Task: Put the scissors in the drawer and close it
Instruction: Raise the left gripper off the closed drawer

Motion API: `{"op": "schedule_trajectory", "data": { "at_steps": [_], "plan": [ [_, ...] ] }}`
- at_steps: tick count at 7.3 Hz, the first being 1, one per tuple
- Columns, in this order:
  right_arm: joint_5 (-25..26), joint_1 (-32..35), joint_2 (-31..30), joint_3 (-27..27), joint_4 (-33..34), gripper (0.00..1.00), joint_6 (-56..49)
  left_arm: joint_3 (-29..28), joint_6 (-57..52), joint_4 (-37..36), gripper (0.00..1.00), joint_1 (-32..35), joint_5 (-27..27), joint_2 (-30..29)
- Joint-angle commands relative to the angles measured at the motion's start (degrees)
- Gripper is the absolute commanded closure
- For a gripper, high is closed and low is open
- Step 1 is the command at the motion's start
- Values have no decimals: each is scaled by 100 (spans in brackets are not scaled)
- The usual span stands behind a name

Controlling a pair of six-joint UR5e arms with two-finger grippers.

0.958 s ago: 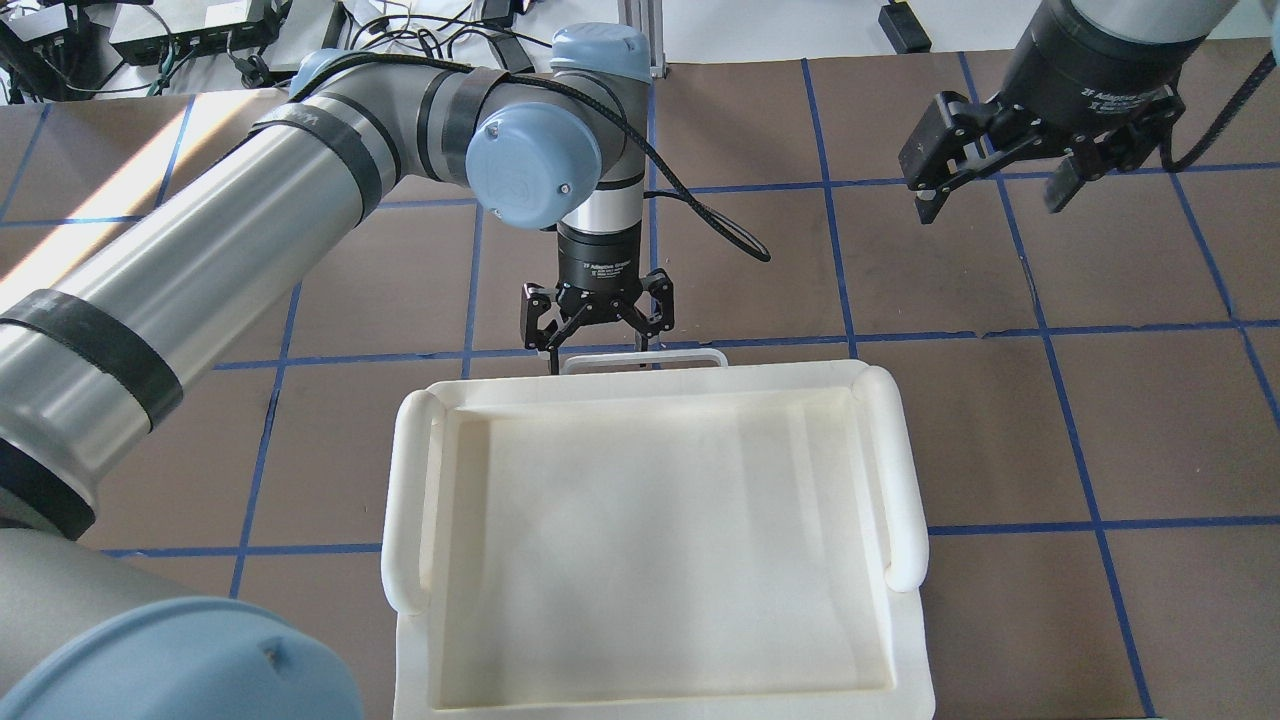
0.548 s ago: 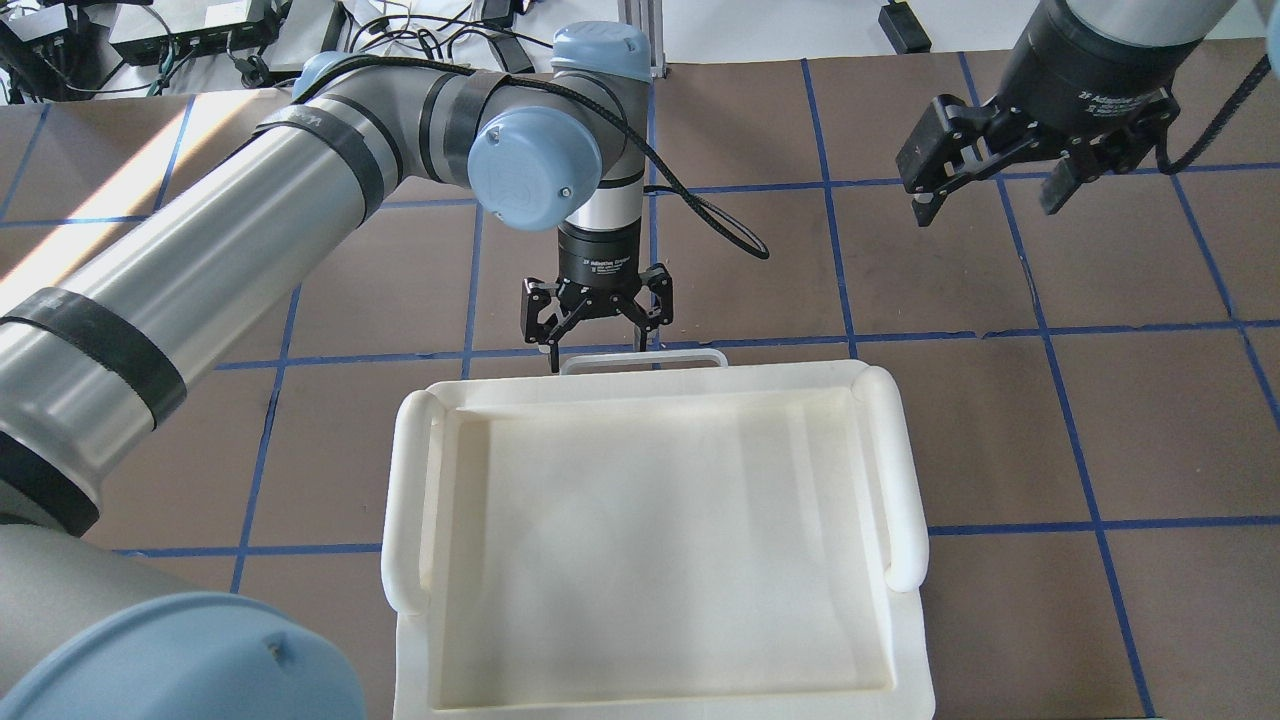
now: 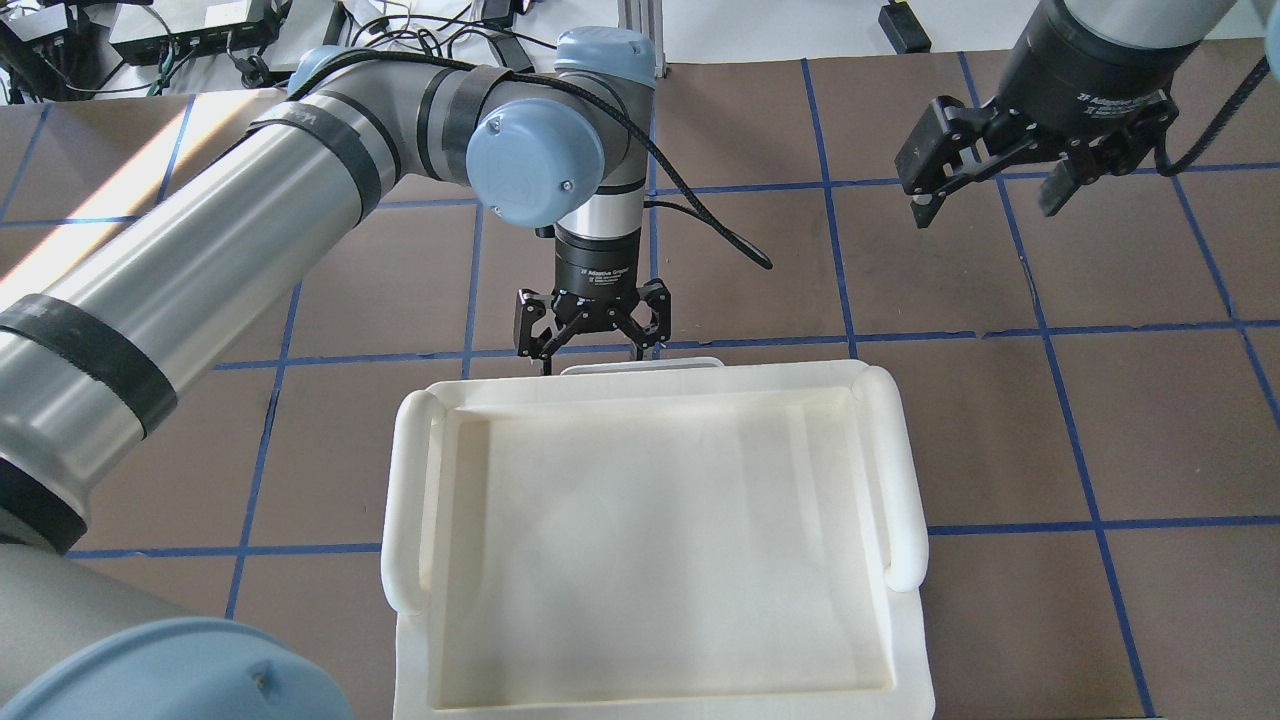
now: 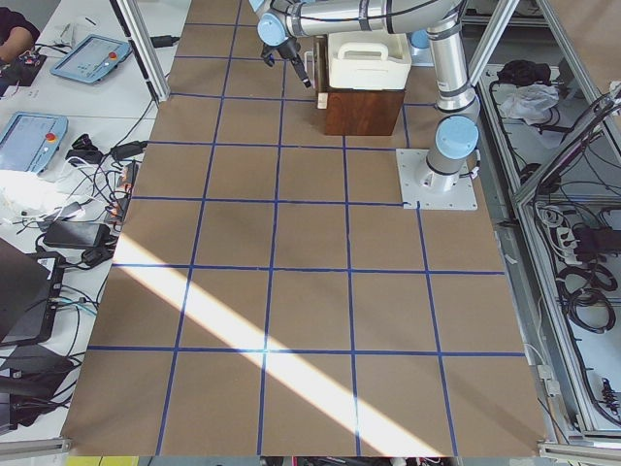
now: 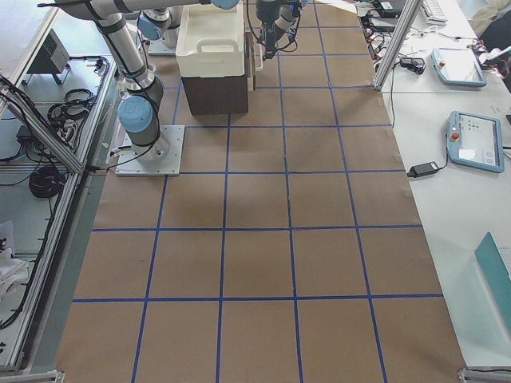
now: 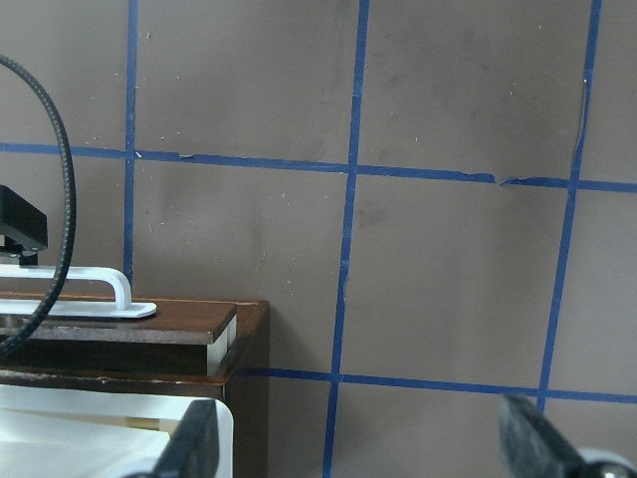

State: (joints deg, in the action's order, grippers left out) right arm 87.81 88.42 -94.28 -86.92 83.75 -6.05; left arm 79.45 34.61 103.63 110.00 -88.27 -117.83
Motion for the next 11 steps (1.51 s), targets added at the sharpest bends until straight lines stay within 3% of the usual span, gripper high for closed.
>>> {"op": "schedule_trajectory", "data": {
  "at_steps": [1,8,11],
  "plan": [
    [-9,0,6,-9,-34,0,16,0,2,245,0,21,-15,50],
    [17,0,-20,-176,167,0,-2,-26,19,263,0,-5,-6,86],
    [52,-9,-82,-167,176,0,-2,-140,-68,-1078,0,-452,64,286]
  ]
}}
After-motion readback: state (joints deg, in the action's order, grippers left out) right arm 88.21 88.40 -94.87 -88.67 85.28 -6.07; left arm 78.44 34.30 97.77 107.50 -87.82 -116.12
